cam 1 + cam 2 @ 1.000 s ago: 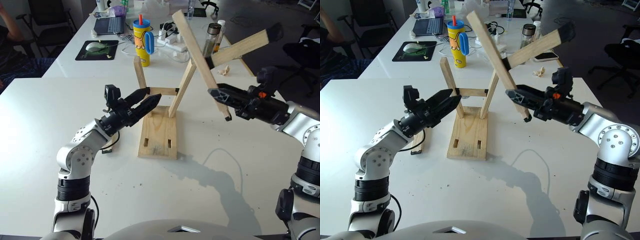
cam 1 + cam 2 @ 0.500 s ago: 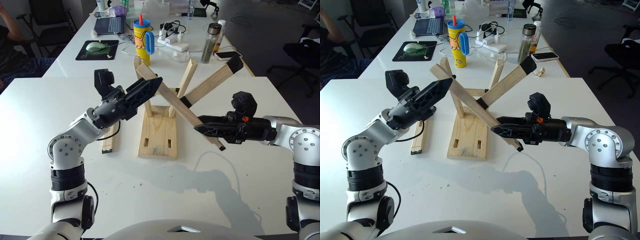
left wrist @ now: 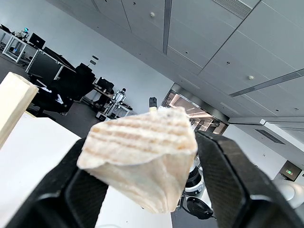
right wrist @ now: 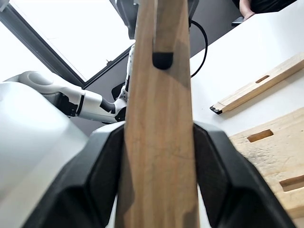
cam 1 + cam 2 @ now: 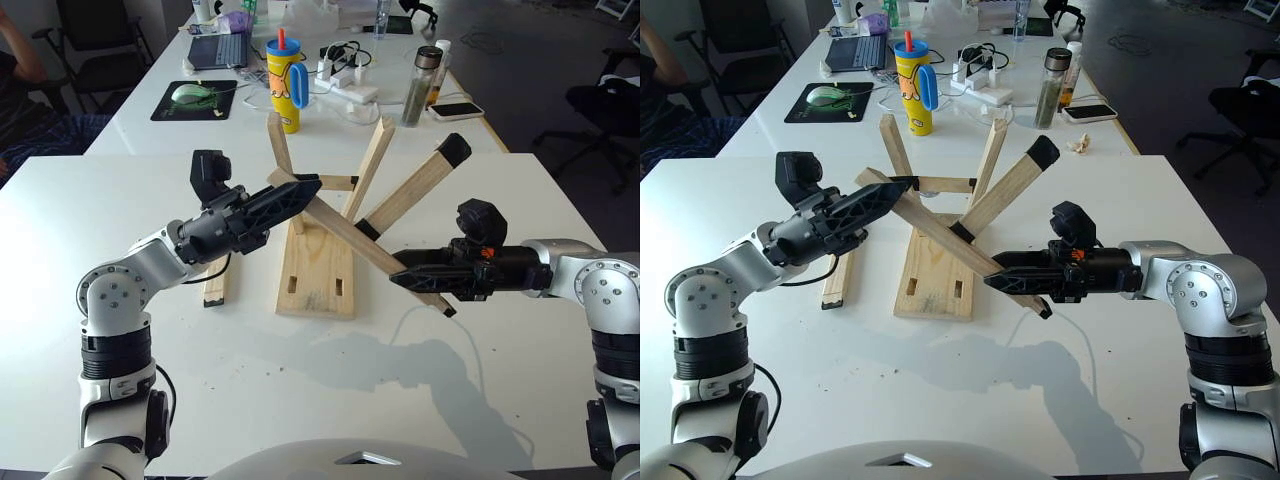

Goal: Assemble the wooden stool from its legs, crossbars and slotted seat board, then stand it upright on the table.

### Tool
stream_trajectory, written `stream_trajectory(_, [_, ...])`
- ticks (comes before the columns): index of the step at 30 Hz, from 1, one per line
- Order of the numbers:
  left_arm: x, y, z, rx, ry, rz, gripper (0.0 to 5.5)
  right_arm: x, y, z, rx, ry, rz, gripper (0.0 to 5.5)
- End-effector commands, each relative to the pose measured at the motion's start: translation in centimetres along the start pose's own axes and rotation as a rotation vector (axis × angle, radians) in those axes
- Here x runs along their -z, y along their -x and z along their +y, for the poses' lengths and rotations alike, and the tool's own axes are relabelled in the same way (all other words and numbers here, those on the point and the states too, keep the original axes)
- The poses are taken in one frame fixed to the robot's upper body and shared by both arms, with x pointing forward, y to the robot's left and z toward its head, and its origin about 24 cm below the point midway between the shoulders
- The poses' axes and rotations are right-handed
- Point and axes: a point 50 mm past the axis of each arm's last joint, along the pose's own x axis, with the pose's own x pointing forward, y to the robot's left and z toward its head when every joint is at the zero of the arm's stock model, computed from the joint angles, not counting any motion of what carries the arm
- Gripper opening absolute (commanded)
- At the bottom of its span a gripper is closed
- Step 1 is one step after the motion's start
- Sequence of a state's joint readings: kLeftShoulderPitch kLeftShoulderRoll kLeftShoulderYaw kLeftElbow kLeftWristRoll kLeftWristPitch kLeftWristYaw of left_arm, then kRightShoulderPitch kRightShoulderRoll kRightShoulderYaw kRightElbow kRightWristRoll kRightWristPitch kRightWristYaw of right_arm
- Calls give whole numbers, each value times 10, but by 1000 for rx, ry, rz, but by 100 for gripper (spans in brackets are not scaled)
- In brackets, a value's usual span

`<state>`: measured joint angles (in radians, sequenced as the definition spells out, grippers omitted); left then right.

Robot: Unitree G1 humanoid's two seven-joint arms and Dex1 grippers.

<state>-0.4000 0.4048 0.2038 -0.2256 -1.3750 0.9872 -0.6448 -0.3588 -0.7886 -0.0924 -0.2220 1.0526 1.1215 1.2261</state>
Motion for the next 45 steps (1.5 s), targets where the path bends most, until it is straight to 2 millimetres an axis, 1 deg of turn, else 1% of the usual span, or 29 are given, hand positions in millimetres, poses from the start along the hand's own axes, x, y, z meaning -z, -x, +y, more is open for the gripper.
stream_trajectory(1, [2, 5, 1, -12, 6, 41, 229, -1, 4, -1, 12, 10, 13, 206])
stream_trajectory(3, [3, 7, 1, -18, 6, 50, 205, -2, 4, -1, 4, 15, 10, 206])
stream_trajectory(7, [5, 8, 1, -19, 4, 67, 205, -3, 4, -3, 11, 34, 5, 206])
stream_trajectory(9, [6, 9, 1, -25, 3, 77, 205, -5, 3, -7, 44, 53, -14, 206])
stream_trajectory(12, [6, 13, 2, -38, -3, 75, 204, -4, 5, -13, 75, 34, -24, 206])
stream_trajectory(13, [5, 15, 2, -44, -6, 69, 204, -2, 5, -14, 77, 35, -11, 235])
stream_trajectory(16, [-1, 21, 2, -69, -27, 51, 203, 2, 5, -16, 99, 44, -1, 280])
stream_trajectory(19, [-11, 32, 1, -112, -64, 29, 203, 5, 6, -23, 172, 82, 5, 320])
stream_trajectory(22, [-26, 49, -2, -173, -117, 17, 203, 13, 8, -32, 246, 139, 32, 324])
stream_trajectory(23, [-32, 56, -4, -199, -139, 16, 203, 21, 9, -37, 296, 186, 93, 324])
stream_trajectory(25, [-45, 72, -9, -250, -180, 30, 203, 34, 9, -41, 352, 244, 155, 324])
stream_trajectory(27, [-57, 87, -13, -303, -216, 47, 203, 49, 4, -44, 397, 372, 296, 324])
stream_trajectory(28, [-64, 95, -15, -332, -237, 52, 203, 57, -4, -44, 389, 460, 380, 324])
stream_trajectory(30, [-79, 107, -20, -372, -283, 44, 203, 62, -30, -39, 345, 641, 408, 324])
stream_trajectory(32, [-88, 109, -22, -373, -313, 46, 203, 69, -47, -39, 343, 799, 429, 324])
stream_trajectory(35, [-90, 102, -21, -345, -352, 79, 203, 83, -58, -51, 439, 1035, 482, 324])
stream_trajectory(39, [-85, 100, -19, -327, -372, 95, 203, 89, -59, -61, 514, 1145, 500, 324])
stream_trajectory(42, [-81, 100, -17, -331, -378, 97, 203, 93, -59, -66, 517, 1174, 526, 324])
stream_trajectory(45, [-77, 96, -14, -334, -389, 113, 203, 93, -55, -74, 542, 1204, 572, 324])
